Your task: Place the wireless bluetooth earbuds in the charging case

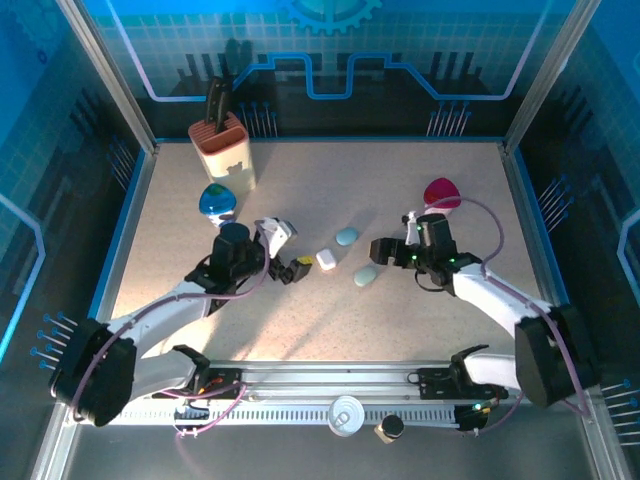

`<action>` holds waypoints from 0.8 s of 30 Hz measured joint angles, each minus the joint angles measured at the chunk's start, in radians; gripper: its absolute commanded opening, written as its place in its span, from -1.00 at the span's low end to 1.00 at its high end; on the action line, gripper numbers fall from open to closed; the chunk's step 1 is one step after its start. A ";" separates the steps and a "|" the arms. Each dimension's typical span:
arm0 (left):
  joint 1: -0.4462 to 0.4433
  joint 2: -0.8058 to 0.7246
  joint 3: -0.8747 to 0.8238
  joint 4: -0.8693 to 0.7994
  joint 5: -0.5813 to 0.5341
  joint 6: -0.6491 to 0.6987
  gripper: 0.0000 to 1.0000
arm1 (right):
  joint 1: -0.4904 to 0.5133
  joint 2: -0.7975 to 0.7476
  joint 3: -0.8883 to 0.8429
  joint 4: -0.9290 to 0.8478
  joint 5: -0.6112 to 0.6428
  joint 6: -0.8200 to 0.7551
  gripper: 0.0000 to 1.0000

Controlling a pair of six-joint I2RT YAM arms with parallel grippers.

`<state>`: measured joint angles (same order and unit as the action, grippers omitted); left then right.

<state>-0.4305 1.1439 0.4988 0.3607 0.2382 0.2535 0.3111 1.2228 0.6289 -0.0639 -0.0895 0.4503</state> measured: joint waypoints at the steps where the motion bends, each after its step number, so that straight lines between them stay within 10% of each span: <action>1: 0.010 -0.013 -0.012 0.009 -0.044 -0.013 0.99 | -0.008 -0.024 0.005 -0.002 0.037 -0.032 1.00; 11: 0.129 -0.071 -0.157 0.103 -0.397 -0.099 0.99 | -0.151 -0.021 -0.092 0.249 0.346 -0.360 1.00; 24: 0.304 0.157 -0.198 0.326 -0.405 -0.200 0.98 | -0.221 0.265 -0.164 0.706 0.237 -0.441 0.99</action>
<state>-0.1265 1.3006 0.3008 0.6865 -0.1669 0.0532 0.0898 1.4876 0.4652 0.6422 0.1471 0.0093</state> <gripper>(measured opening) 0.992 0.998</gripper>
